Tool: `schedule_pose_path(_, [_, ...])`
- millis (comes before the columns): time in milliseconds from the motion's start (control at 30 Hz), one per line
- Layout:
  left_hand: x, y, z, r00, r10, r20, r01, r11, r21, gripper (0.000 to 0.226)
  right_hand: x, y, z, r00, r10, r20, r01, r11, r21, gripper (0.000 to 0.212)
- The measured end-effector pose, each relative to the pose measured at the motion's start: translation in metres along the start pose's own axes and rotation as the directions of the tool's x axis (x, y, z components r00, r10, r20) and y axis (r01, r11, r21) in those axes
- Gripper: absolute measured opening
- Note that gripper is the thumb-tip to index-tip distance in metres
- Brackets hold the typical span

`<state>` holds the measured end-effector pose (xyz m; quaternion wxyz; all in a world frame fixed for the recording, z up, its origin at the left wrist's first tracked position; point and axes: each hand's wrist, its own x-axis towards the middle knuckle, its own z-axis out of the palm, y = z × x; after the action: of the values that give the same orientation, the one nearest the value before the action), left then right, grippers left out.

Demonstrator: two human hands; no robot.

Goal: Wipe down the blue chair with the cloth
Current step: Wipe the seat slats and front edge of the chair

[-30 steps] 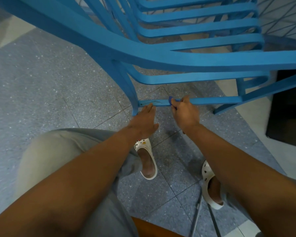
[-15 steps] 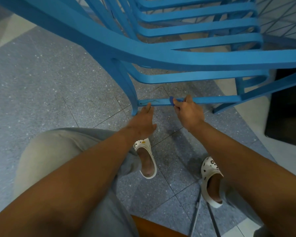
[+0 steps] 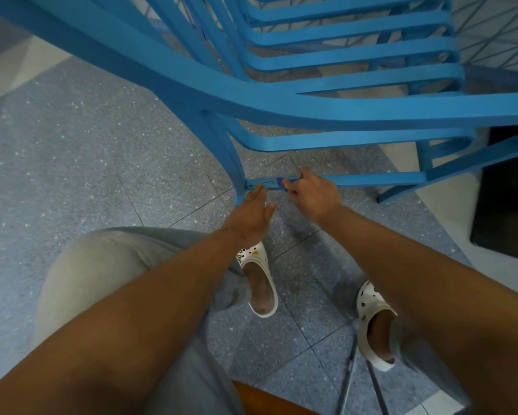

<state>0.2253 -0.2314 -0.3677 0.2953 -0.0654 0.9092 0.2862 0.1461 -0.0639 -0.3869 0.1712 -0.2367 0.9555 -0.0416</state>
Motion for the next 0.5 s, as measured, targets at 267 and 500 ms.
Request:
schedule_pose_path(267, [0.002, -0.001, 0.007, 1.000, 0.014, -0.027, -0.014, 1.000, 0.011, 0.066, -0.006, -0.001, 0.007, 0.997, 0.071, -0.034, -0.069, 0.996, 0.053, 0.037])
schedule_pose_path(500, [-0.010, -0.004, -0.005, 0.949, -0.139, -0.284, 0.086, 0.978, -0.191, 0.046, 0.012, -0.031, 0.007, 0.999, 0.024, -0.035, -0.018, 0.984, 0.176, 0.033])
